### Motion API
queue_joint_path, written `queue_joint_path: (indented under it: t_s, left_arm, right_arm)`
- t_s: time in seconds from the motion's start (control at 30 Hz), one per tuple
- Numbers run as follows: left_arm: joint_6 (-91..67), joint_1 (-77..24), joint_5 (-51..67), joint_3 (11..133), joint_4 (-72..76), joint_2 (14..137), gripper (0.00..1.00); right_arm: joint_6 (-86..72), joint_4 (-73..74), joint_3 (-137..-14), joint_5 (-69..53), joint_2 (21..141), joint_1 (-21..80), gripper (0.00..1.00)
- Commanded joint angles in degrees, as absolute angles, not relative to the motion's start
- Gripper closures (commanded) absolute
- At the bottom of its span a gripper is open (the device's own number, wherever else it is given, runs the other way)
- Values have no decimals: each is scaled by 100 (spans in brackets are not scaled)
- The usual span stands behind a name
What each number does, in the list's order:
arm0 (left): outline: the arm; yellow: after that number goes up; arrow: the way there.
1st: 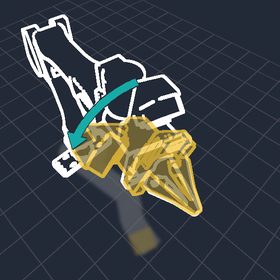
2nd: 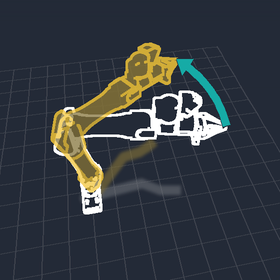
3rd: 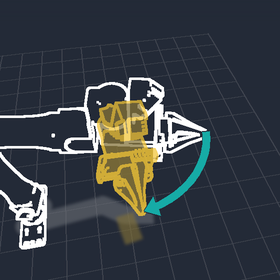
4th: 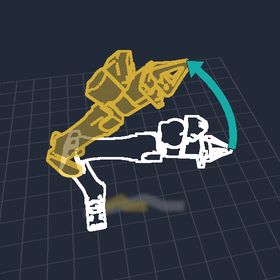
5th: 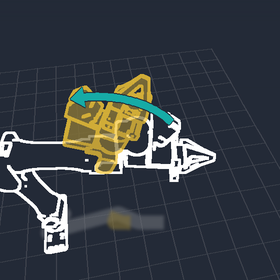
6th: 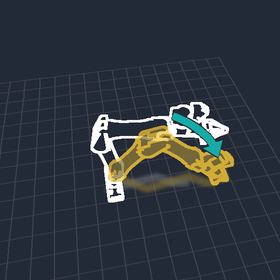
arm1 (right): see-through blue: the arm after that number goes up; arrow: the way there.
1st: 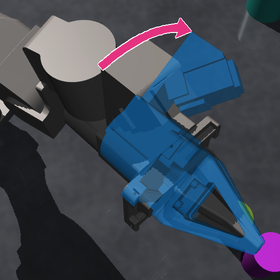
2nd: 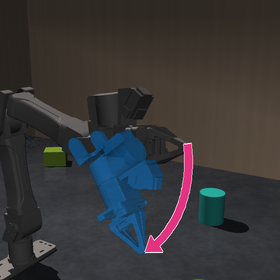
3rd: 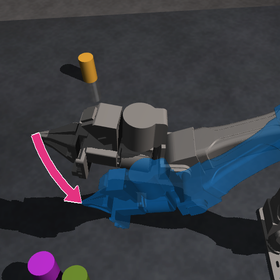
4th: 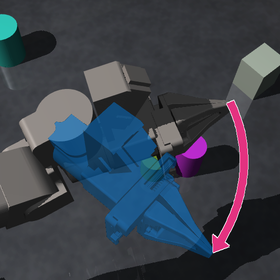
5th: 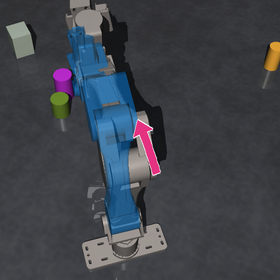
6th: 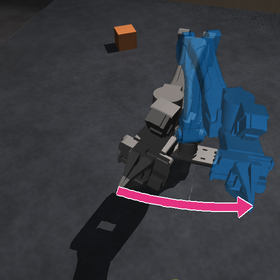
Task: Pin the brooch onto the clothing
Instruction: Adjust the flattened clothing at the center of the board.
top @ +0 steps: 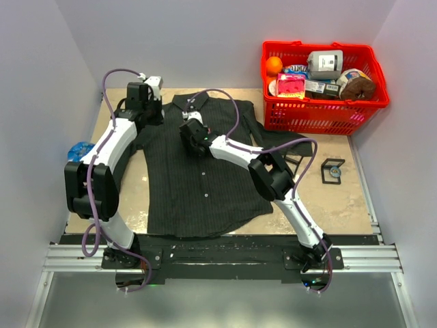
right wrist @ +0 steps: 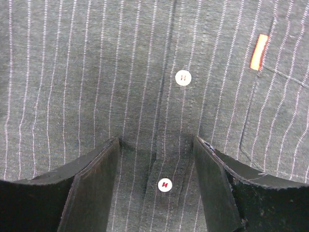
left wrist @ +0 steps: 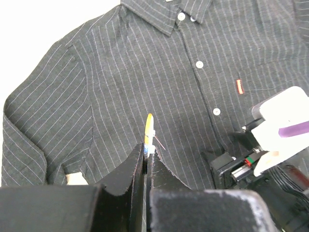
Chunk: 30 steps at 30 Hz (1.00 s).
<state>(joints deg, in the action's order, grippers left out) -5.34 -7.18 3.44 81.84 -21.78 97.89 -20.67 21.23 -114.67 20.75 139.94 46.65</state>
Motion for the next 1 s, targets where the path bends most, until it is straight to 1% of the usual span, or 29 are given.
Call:
queue_joint_path:
  t_s: [0.0, 0.27, 0.53, 0.7, 0.83, 0.97]
  left_arm:
    - [-536, -686, 606, 8166, -2057, 9466, 100]
    - [-536, -694, 641, 7849, -1995, 9141, 100]
    - [-563, -703, 738, 7690, -1925, 9017, 100]
    - [-554, -703, 703, 7690, -1942, 9026, 100]
    - [-545, -694, 659, 7690, -1942, 9026, 100]
    - [-527, -694, 598, 7690, -1951, 9053, 100]
  right_arm:
    - [-2180, 2637, -11092, 2478, 13887, 4562, 36]
    - [-2241, 2558, -10591, 2523, 13588, 4298, 36]
    - [-2066, 2505, -10669, 2365, 13386, 4271, 35]
    - [-1811, 2277, -10600, 2276, 12816, 4561, 32]
    - [-1679, 1882, -10144, 2154, 12245, 4930, 30]
    - [-1679, 1434, -9879, 1724, 12234, 5325, 30]
